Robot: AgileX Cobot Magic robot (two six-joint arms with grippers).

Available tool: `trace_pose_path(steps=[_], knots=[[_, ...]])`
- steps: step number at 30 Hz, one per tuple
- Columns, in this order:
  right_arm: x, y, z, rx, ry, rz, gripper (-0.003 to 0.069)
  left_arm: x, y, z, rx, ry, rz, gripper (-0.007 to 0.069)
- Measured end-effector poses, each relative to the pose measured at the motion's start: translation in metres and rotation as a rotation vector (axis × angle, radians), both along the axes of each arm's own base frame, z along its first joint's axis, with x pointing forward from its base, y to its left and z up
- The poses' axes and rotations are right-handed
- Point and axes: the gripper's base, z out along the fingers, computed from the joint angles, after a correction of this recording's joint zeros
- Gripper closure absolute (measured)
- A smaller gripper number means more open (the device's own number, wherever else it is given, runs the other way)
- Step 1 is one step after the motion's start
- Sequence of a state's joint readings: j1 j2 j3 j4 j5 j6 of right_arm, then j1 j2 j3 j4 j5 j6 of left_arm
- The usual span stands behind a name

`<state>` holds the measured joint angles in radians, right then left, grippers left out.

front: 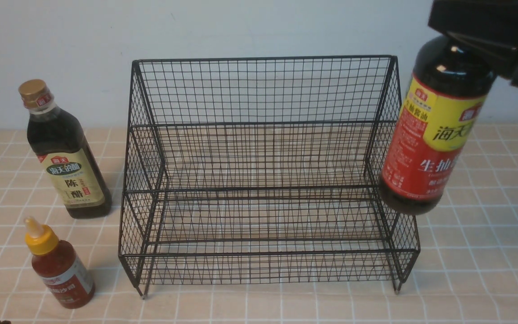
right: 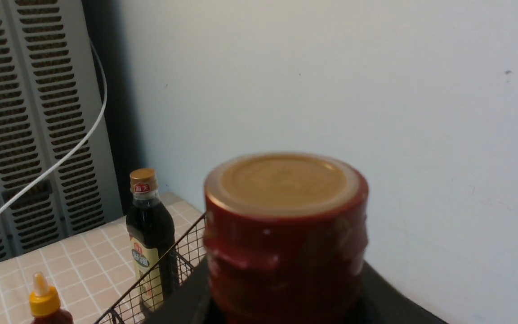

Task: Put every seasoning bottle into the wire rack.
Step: Use the right arm to put the condiment bottle back on the shelf

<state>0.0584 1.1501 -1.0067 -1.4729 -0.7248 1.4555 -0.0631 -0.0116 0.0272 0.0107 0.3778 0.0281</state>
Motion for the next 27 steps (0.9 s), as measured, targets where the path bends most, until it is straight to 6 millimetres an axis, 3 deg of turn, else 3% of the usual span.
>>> trace_pose_path(steps=[12,15,21,27], knots=[[0.045,0.034,0.003,-0.002,-0.031,-0.085,0.0391,0.000,0.000,0.000,0.000,0.000,0.000,0.0631],[0.058,0.040,-0.006,-0.005,0.001,-0.077,0.0393,0.000,0.000,0.000,0.000,0.000,0.000,0.0631],[0.088,0.047,-0.044,-0.043,0.112,-0.088,0.0393,0.000,0.000,0.000,0.000,0.000,0.000,0.0631],[0.095,0.050,-0.057,-0.059,0.145,-0.067,0.0393,0.000,0.000,0.000,0.000,0.000,0.000,0.0631]])
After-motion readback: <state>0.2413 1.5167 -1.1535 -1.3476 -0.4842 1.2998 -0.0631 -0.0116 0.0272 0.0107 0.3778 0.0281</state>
